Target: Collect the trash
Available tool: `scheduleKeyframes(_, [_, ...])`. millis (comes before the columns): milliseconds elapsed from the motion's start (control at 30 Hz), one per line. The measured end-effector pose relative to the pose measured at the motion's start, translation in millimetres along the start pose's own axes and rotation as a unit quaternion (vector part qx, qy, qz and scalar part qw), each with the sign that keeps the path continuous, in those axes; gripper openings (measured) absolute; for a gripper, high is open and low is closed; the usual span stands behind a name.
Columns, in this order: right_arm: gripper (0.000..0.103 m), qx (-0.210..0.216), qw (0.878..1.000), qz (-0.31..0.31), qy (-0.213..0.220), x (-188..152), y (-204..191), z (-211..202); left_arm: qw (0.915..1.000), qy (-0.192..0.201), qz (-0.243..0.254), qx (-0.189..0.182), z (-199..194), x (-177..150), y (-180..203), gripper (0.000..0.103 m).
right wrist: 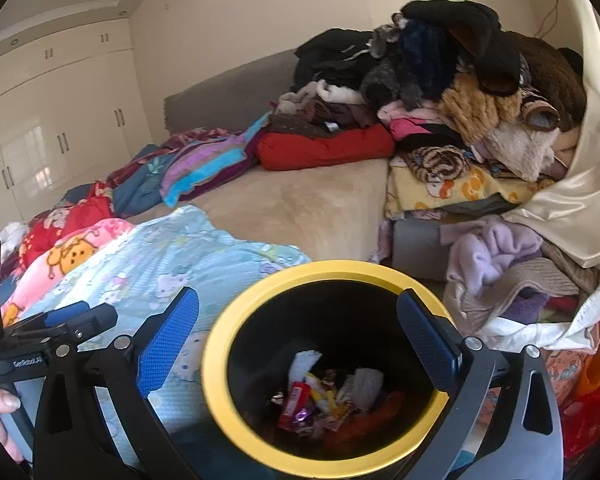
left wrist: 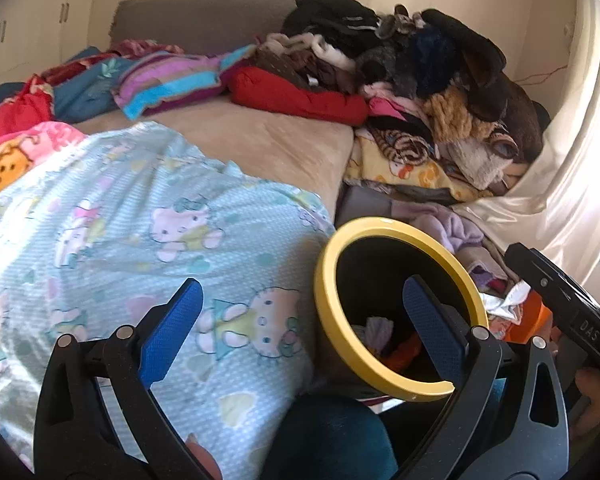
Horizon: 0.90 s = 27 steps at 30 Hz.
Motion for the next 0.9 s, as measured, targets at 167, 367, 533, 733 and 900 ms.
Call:
scheduleKeyframes(167, [0.097,0.014,0.999,-0.022,0.023,-1.3,-22.0,-12.3,0.9992,0.024,0.015,0.028,-20.0,-1.1,-9.1,0.092])
scheduleKeyframes(367, [0.097,0.026,0.998,-0.036,0.044,-2.6,-38.7,-24.3,0.9977,0.047,0.021,0.044,-38.5,-3.4,-15.0,0.092])
scheduleKeyframes(533, [0.097,0.030,0.997,-0.038,0.061,-3.5,-48.0,-35.0,0.9961,0.068,0.017,0.054,-52.4,-4.6,-21.8,0.092])
scheduleKeyframes(733, [0.097,0.032,0.994,-0.032,0.099,-5.4,-52.2,-51.4,0.9922,0.101,0.014,0.071,-70.7,-8.1,-30.2,0.092])
scheduleKeyframes(900, [0.097,0.032,0.990,-0.039,0.133,-13.9,-59.4,-67.5,0.9885,0.127,0.017,0.081,-84.4,-14.8,-33.6,0.092])
Point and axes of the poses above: each gripper's, at about its wrist camera, not at the fingertips, and z roughly the way its jaws point, y to its right, x to its top, the point moved 7 cm from there along z, roughly the way its jaws point, and after that the axes turned 4 degrees about -x, right-handed, at the moved point
